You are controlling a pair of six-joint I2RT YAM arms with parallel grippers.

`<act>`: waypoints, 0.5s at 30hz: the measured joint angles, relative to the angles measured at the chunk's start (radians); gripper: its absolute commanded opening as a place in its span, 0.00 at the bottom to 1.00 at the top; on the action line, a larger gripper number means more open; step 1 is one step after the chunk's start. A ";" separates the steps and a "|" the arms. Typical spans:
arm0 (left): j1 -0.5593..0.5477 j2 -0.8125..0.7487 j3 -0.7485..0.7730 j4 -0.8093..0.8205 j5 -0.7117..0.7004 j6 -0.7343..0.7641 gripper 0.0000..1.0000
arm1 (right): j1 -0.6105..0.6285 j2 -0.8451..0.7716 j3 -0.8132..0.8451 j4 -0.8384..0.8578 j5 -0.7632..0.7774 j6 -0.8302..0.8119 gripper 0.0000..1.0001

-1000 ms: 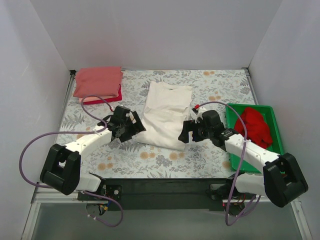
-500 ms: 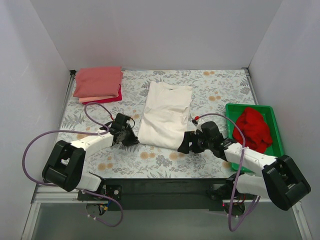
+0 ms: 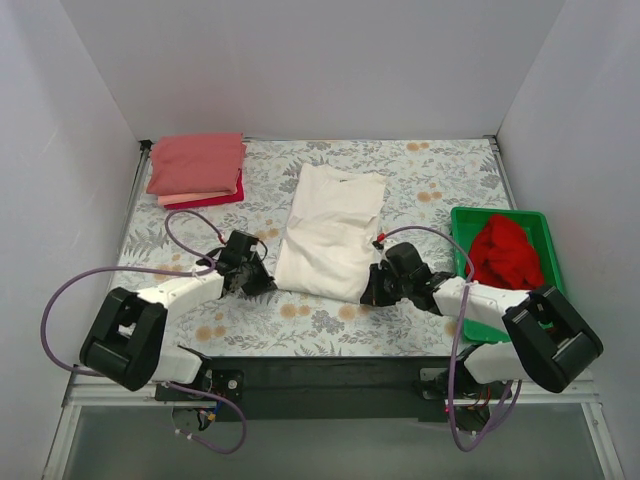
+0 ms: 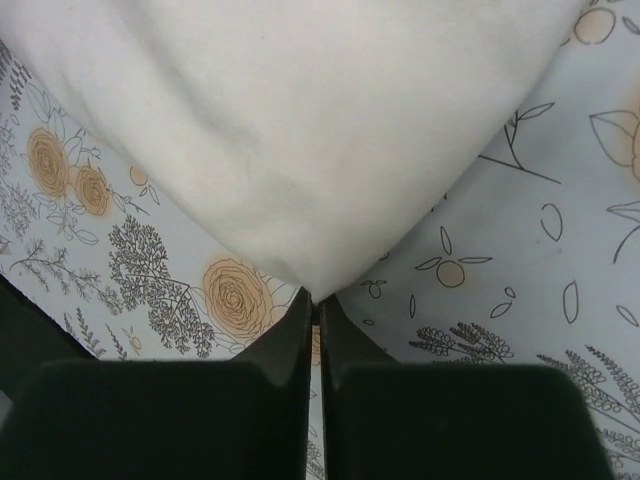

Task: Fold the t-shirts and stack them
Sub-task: Fold the tshirt

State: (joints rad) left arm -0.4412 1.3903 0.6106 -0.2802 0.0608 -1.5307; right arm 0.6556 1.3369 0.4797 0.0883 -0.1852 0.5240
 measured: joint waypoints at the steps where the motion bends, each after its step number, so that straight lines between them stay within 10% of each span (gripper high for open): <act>1: 0.000 -0.021 -0.012 -0.001 0.000 -0.008 0.00 | 0.007 -0.005 0.000 -0.007 0.005 0.002 0.01; 15: -0.126 -0.679 -0.104 -0.378 -0.019 -0.218 0.00 | 0.183 -0.488 -0.003 -0.404 -0.010 0.026 0.01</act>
State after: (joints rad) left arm -0.5674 0.7116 0.5064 -0.6586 0.0414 -1.7489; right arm 0.8383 0.8490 0.4763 -0.3161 -0.1955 0.5499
